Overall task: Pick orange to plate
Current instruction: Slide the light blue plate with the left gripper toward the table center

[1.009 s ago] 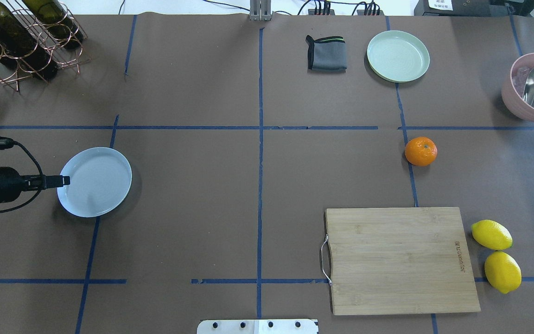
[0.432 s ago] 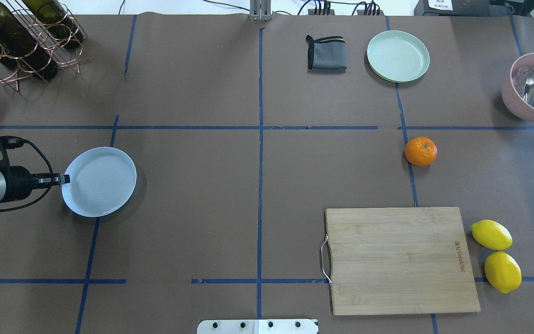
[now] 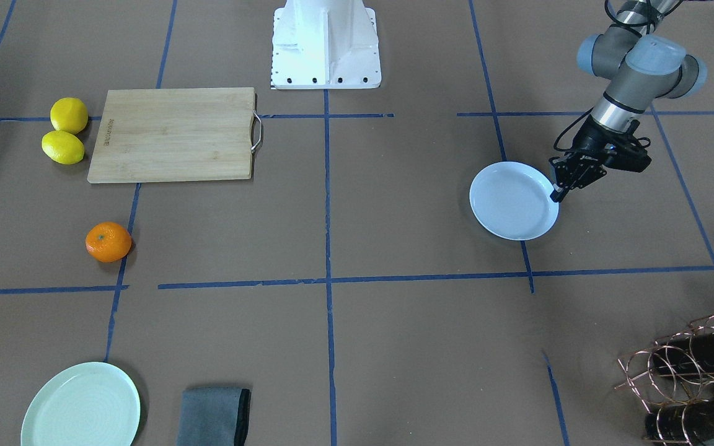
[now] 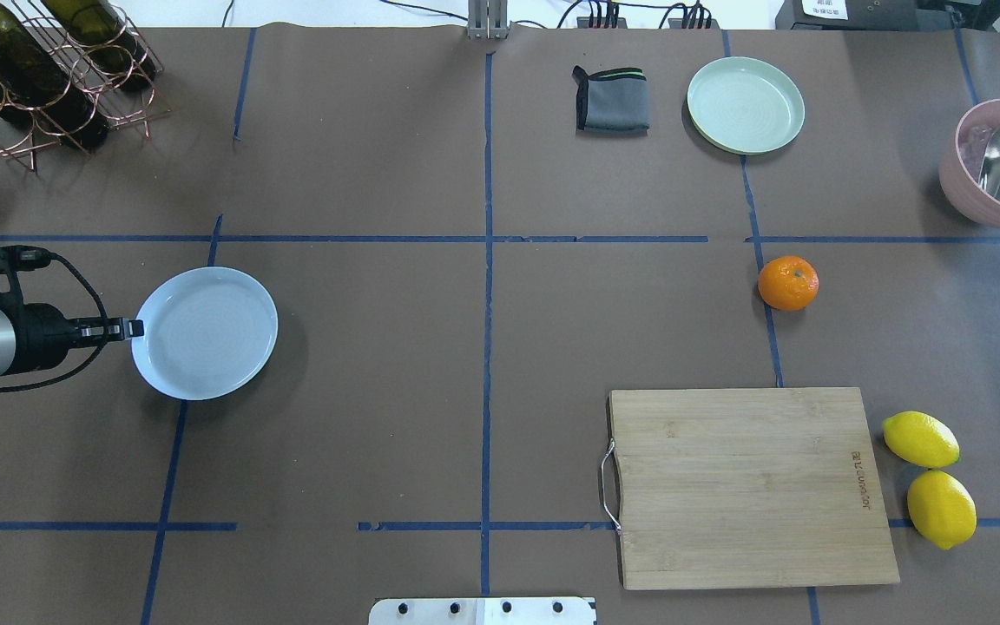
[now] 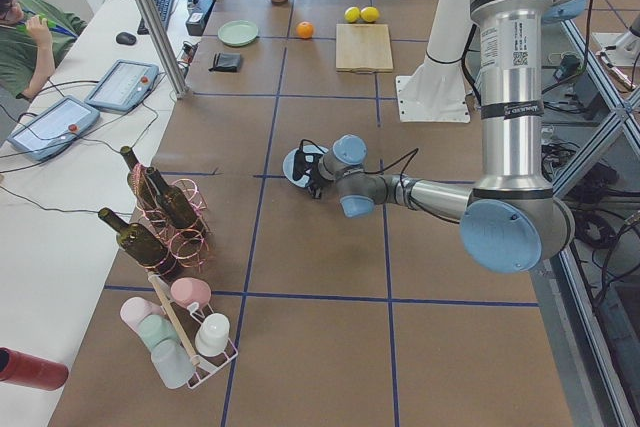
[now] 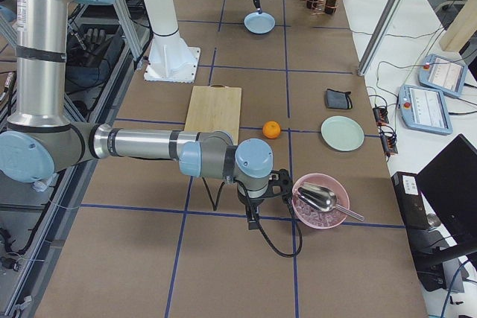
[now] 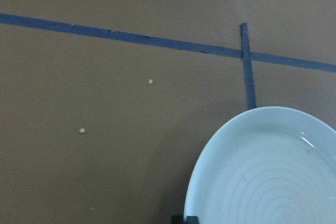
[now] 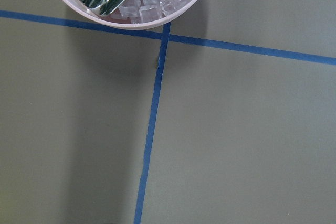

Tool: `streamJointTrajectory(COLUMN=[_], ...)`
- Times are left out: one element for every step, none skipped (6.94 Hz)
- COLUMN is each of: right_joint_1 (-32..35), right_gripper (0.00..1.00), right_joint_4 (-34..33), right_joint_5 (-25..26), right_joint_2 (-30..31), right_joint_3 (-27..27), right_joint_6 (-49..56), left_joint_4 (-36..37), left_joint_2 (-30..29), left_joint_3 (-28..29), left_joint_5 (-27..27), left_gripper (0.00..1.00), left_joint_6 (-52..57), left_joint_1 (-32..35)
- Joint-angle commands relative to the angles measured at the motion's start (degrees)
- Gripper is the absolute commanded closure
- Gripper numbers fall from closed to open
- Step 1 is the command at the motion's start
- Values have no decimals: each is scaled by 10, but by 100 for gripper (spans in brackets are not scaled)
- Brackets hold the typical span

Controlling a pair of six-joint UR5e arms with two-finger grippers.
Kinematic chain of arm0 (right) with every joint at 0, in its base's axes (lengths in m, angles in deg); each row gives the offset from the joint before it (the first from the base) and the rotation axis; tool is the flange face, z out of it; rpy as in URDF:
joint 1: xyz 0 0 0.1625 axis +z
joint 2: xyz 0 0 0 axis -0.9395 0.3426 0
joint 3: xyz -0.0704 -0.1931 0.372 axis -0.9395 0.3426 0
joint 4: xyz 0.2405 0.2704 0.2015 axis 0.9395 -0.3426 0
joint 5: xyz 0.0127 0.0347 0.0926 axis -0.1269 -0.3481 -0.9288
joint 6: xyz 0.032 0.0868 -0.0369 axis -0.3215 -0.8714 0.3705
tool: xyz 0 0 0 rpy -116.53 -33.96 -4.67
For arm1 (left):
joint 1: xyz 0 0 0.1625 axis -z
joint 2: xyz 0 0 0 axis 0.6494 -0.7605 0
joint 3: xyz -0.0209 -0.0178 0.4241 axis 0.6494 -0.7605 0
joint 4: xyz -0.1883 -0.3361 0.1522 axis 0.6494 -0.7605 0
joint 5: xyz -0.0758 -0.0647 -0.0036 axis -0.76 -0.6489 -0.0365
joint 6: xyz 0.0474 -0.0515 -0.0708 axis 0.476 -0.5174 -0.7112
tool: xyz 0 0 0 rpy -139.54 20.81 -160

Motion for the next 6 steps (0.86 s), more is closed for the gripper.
streamJointTrajectory(right_joint_1=[0, 0, 0, 0, 0, 1], right_gripper=[0, 0, 0, 0, 0, 0], right_joint_4=[-1, -1, -1, 0, 0, 1], right_joint_5=[0, 0, 0, 0, 0, 0], right_joint_2=[0, 1, 2, 4, 5, 10], right_joint_3=[0, 0, 1, 1, 1, 0], right_joint_6=[-1, -1, -1, -1, -1, -1], left_joint_4=[40, 91, 152, 178, 180, 180], left_joint_2=[-98, -180, -256, -310, -337, -361], left_joint_3=[3, 25, 55, 76, 102, 119], left_joint_5=[-1, 0, 1, 4, 5, 29], left_gripper=[100, 100, 100, 100, 100, 100], left_joint_6=[-2, -3, -7, -21, -25, -25], left_joint_1=[0, -2, -5, -40, -63, -78])
